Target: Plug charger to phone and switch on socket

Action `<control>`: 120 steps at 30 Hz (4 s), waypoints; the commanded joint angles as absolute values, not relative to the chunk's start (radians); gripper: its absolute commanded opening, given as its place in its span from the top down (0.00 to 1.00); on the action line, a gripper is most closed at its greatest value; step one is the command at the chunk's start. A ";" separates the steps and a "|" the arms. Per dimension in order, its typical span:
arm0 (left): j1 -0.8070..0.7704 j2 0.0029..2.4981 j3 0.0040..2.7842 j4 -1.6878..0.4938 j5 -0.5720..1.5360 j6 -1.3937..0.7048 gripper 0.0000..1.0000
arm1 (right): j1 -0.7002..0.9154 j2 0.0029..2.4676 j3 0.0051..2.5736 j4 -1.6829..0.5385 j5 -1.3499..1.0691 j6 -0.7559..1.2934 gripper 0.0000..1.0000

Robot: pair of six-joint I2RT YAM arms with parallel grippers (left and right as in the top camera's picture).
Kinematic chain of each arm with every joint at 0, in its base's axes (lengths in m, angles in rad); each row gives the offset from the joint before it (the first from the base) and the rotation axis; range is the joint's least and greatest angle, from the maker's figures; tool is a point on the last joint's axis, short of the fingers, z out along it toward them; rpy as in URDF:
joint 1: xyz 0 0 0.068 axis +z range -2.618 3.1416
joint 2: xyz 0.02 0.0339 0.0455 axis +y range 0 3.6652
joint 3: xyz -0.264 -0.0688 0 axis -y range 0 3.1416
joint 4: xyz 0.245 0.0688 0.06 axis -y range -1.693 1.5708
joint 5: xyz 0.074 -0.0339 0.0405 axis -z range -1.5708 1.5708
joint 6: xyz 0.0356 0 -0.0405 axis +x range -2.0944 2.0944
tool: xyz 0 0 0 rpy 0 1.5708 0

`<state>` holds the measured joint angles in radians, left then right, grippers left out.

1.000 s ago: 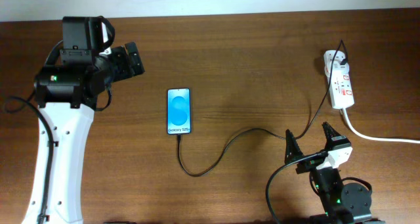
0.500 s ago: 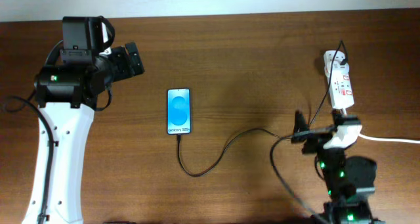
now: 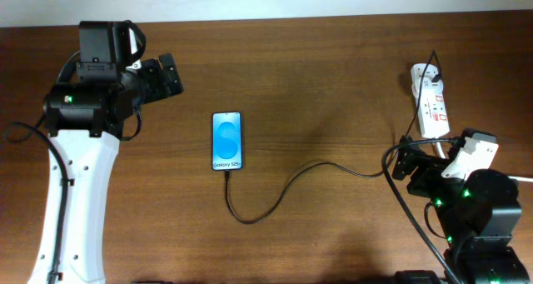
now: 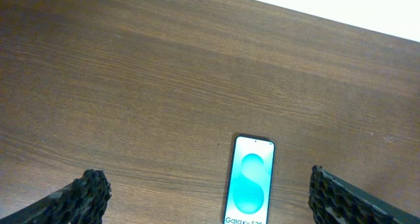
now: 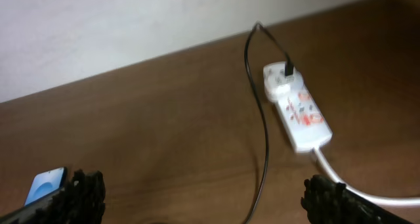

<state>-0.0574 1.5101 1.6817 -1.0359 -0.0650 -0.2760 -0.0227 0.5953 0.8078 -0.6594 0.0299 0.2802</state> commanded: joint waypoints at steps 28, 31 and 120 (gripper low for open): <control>-0.051 1.504 1.689 -1.034 -0.076 -0.271 0.01 | -0.531 1.816 1.569 -0.952 -0.234 0.016 0.02; -0.051 1.504 1.689 -1.034 -0.076 -0.271 0.01 | -0.531 1.884 1.569 -0.904 -0.132 0.042 0.02; -0.051 1.504 1.689 -1.034 -0.076 -0.271 0.01 | -0.437 2.185 1.569 -0.606 -0.079 0.056 0.03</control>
